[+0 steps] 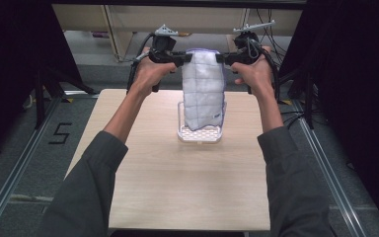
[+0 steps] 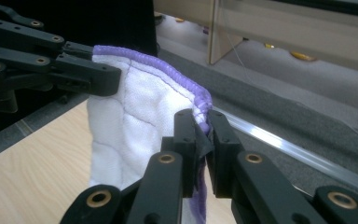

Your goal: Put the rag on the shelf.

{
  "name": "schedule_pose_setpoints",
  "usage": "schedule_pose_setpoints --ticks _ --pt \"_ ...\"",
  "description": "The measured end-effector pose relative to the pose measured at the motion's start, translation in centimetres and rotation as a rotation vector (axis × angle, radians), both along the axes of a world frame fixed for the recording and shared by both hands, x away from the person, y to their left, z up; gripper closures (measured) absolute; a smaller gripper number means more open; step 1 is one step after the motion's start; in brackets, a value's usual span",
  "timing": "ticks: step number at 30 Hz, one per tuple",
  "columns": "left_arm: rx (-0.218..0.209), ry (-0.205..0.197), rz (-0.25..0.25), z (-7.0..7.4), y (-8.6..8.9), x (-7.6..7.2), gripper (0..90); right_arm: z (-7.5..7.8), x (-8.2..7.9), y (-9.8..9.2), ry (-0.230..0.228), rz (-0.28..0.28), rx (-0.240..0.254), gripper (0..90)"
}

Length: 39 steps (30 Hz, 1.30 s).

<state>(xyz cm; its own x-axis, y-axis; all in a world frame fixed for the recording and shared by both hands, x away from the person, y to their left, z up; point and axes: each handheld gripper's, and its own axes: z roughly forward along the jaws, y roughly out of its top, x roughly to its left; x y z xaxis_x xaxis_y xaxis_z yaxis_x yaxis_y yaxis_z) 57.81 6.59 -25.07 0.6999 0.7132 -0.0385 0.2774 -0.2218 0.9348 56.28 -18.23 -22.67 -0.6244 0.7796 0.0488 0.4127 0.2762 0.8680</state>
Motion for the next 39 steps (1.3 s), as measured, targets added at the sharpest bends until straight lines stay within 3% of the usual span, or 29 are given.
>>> schedule_pose_setpoints --ticks 1,4,8,9,10,15,16,19,20,22,23,29,31,39 --pt "-0.023 0.012 -0.001 -0.7 0.0 0.7 80.0 -0.7 1.0 0.2 0.019 -0.015 0.009 84.1" --pt "-0.032 0.031 0.006 -1.5 -0.1 1.4 79.6 -1.3 1.9 0.2 0.036 -0.024 0.009 84.1" --pt "-0.021 0.061 0.025 -3.1 -0.3 2.4 79.0 -2.9 3.6 0.6 0.081 -0.055 -0.003 83.9" --pt "-0.023 0.069 0.028 -3.5 -0.3 2.7 79.0 -3.5 4.1 0.8 0.089 -0.057 -0.027 83.9" --pt "-0.005 0.084 0.04 -4.5 -0.3 3.0 79.0 -3.8 4.2 1.0 0.118 -0.07 -0.021 83.8" --pt "0.002 0.109 0.057 -5.9 -0.1 3.4 78.7 -5.3 5.1 1.3 0.131 -0.079 -0.04 83.6" --pt "0.019 0.116 0.056 -6.4 -0.1 3.5 78.5 -6.4 5.5 1.5 0.129 -0.086 -0.05 83.4" --pt "0.035 0.133 0.06 -7.7 -0.2 3.7 78.2 -7.1 5.7 1.5 0.161 -0.084 -0.084 83.3" --pt "0.042 0.149 0.058 -8.3 -0.3 3.9 78.1 -8.0 5.8 1.4 0.182 -0.097 -0.088 83.3" --pt "0.046 0.156 0.059 -8.8 -0.4 4.0 78.1 -8.3 5.9 1.3 0.183 -0.094 -0.098 83.3" --pt "0.042 0.162 0.054 -9.1 -0.7 4.1 78.1 -9.0 5.9 1.3 0.219 -0.117 -0.105 83.2" --pt "0.078 0.186 0.058 -10.7 -1.6 4.2 77.7 -10.4 6.2 1.0 0.238 -0.124 -0.135 82.7" --pt "0.103 0.226 0.058 -11.5 -1.5 4.3 76.7 -11.1 6.2 1.1 0.254 -0.129 -0.141 81.4" --pt "0.112 0.25 0.047 -11.6 -1.4 4.0 67.1 -12.2 6.5 1.1 0.263 -0.134 -0.155 71.7"
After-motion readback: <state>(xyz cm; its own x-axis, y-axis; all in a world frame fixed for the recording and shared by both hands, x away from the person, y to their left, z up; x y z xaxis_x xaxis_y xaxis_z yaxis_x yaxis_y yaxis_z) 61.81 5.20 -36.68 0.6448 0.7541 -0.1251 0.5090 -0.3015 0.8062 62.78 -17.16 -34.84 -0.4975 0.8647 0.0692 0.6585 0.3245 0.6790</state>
